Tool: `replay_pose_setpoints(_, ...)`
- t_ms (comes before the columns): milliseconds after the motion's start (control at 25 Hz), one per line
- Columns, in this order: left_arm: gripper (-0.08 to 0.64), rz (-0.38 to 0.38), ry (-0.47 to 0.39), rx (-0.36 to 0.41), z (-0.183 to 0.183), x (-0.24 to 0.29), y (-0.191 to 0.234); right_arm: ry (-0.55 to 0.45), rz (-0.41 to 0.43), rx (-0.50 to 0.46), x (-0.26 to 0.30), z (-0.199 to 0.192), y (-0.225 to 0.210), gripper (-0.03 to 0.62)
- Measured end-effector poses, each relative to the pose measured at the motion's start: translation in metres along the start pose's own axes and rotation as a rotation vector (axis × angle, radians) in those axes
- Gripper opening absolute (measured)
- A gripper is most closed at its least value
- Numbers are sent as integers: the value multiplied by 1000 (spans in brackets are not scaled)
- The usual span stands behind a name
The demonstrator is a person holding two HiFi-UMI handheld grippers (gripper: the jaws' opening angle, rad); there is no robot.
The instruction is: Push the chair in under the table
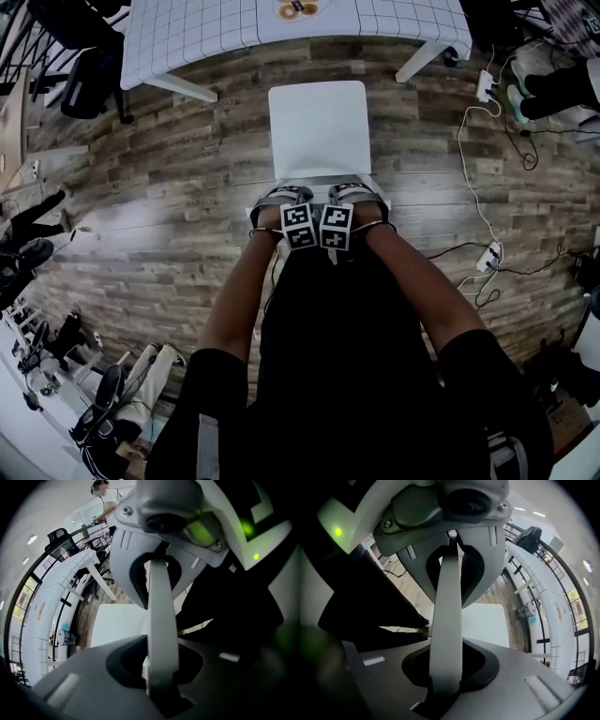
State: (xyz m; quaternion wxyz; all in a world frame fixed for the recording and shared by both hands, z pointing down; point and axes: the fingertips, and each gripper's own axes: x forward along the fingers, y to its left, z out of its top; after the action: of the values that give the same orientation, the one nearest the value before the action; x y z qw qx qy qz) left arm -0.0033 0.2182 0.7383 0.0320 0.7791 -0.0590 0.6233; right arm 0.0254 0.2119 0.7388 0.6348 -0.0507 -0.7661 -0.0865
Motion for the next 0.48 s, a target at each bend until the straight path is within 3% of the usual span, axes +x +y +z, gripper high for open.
replay_pose_setpoints(480, 78, -13, 15, -28, 2, -1, 3, -8, 2, 5, -1, -2, -2, 57)
